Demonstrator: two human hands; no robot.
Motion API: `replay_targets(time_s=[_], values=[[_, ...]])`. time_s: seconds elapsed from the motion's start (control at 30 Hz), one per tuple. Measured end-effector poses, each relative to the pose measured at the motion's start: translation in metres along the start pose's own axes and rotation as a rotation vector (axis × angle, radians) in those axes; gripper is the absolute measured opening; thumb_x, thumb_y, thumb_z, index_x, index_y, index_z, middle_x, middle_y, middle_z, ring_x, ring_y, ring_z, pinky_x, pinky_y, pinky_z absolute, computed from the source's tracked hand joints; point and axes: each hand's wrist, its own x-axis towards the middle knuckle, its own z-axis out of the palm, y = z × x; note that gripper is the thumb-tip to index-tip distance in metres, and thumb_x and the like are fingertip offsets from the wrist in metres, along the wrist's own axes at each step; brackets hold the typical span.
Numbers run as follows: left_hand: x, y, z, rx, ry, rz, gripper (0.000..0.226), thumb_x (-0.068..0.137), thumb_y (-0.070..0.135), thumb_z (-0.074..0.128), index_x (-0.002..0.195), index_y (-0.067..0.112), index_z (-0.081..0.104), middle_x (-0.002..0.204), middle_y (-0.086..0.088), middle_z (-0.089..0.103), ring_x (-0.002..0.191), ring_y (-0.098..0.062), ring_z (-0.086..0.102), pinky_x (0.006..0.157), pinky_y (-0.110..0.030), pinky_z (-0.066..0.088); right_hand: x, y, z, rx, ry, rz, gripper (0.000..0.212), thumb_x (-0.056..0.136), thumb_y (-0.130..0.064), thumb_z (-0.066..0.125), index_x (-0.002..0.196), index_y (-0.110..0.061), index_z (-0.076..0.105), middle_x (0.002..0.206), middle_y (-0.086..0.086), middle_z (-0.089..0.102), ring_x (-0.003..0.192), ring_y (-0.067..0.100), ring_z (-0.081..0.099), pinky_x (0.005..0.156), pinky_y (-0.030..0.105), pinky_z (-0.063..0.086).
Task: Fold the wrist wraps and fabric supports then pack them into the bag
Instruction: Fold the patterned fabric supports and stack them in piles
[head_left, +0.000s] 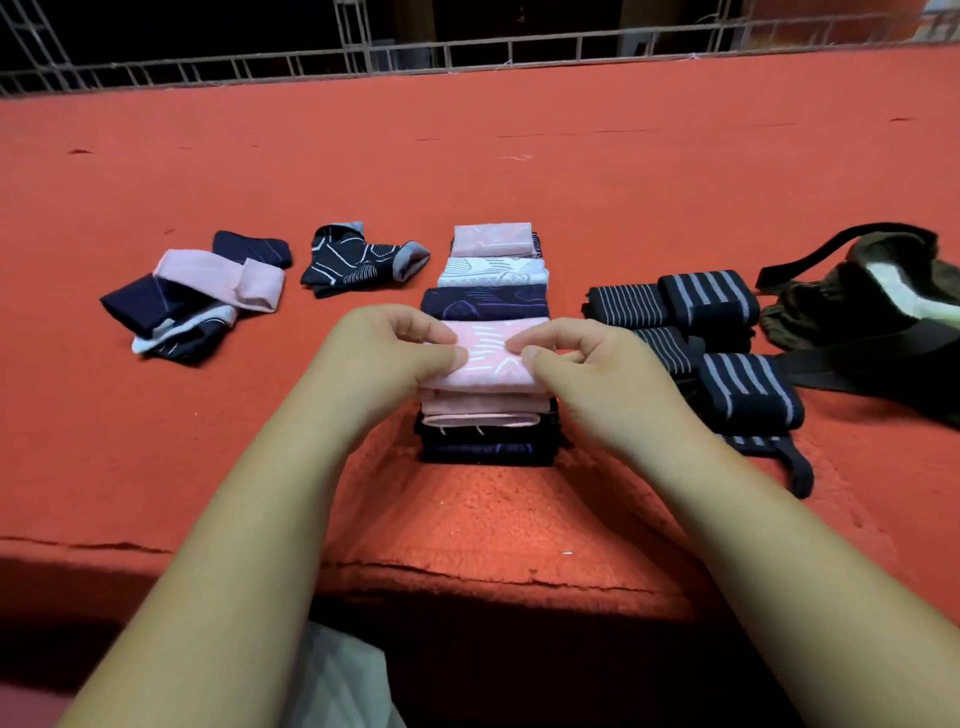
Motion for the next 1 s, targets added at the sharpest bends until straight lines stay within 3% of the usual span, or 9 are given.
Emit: replay_targets(time_s=[0.13,0.23,0.3,0.53,0.63,0.73,0.8,1.0], values=[[0.001,-0.010,0.004,0.111,-0.042,-0.064,0.011,0.081,0.019,0.090,0.085,0.015,0.081,0.064,0.006,0.072,0.053,-0.005,0.056,0.061,-0.024,0.045,0.000,0.005,0.006,-0.172,-0.004,0.013,0.022,0.094,-0.023,0.065,0.093,-0.036,0.083,0.095,-0.012,0.067,0.082,-0.001,0.063,0.072,0.013,0.042],[0.003,-0.015,0.005,0.139,-0.071,-0.110,0.012,0.081,0.020,0.090,0.086,0.015,0.080,0.064,0.005,0.071,0.050,-0.006,0.054,0.059,-0.024,0.044,0.000,0.010,0.011,-0.244,-0.019,0.010,0.022,0.093,-0.024,0.064,0.092,-0.036,0.082,0.100,-0.011,0.060,0.086,-0.002,0.062,0.073,0.002,0.037],[0.004,-0.017,0.005,0.143,-0.096,-0.132,0.013,0.082,0.020,0.090,0.088,0.015,0.079,0.063,0.005,0.069,0.045,-0.005,0.051,0.058,-0.025,0.042,0.000,0.012,0.013,-0.250,-0.021,0.010,0.022,0.094,-0.025,0.063,0.092,-0.035,0.082,0.104,-0.010,0.059,0.086,-0.003,0.060,0.071,0.002,0.036],[0.001,-0.022,0.002,-0.004,-0.145,-0.159,0.013,0.082,0.024,0.087,0.089,0.016,0.080,0.072,-0.004,0.066,0.063,-0.021,0.058,0.061,-0.041,0.055,-0.004,0.011,0.014,-0.183,-0.023,0.030,0.024,0.098,-0.025,0.062,0.094,-0.039,0.081,0.107,-0.003,0.054,0.087,0.000,0.059,0.074,0.009,0.039],[-0.004,-0.021,-0.002,-0.077,-0.112,-0.129,0.008,0.089,0.024,0.079,0.093,0.016,0.080,0.074,-0.002,0.064,0.066,-0.019,0.055,0.055,-0.034,0.053,-0.008,0.007,0.010,-0.119,0.002,0.024,0.020,0.097,-0.028,0.065,0.094,-0.040,0.080,0.110,-0.001,0.054,0.089,-0.001,0.058,0.079,0.018,0.044],[-0.004,-0.021,-0.011,-0.079,-0.044,-0.112,0.011,0.093,0.025,0.071,0.094,0.019,0.081,0.077,0.004,0.071,0.070,-0.012,0.062,0.061,-0.030,0.049,-0.011,-0.001,0.006,-0.098,0.050,0.011,0.015,0.098,-0.031,0.067,0.095,-0.039,0.079,0.113,0.000,0.055,0.089,0.000,0.059,0.079,0.008,0.040],[-0.002,-0.022,-0.018,-0.110,-0.015,-0.118,0.014,0.096,0.025,0.069,0.097,0.018,0.081,0.090,0.008,0.078,0.077,-0.010,0.070,0.061,-0.028,0.050,-0.010,-0.008,0.003,-0.101,0.089,0.009,0.014,0.098,-0.031,0.066,0.094,-0.035,0.078,0.113,-0.001,0.056,0.091,-0.001,0.058,0.076,0.002,0.036],[0.003,-0.026,-0.042,-0.259,0.046,-0.151,0.015,0.099,0.023,0.067,0.097,0.017,0.081,0.109,-0.001,0.080,0.076,-0.011,0.074,0.058,-0.027,0.055,0.000,-0.031,0.018,-0.150,0.154,-0.099,0.014,0.098,-0.025,0.066,0.088,-0.028,0.076,0.103,-0.008,0.060,0.092,-0.009,0.057,0.079,0.000,0.034]])
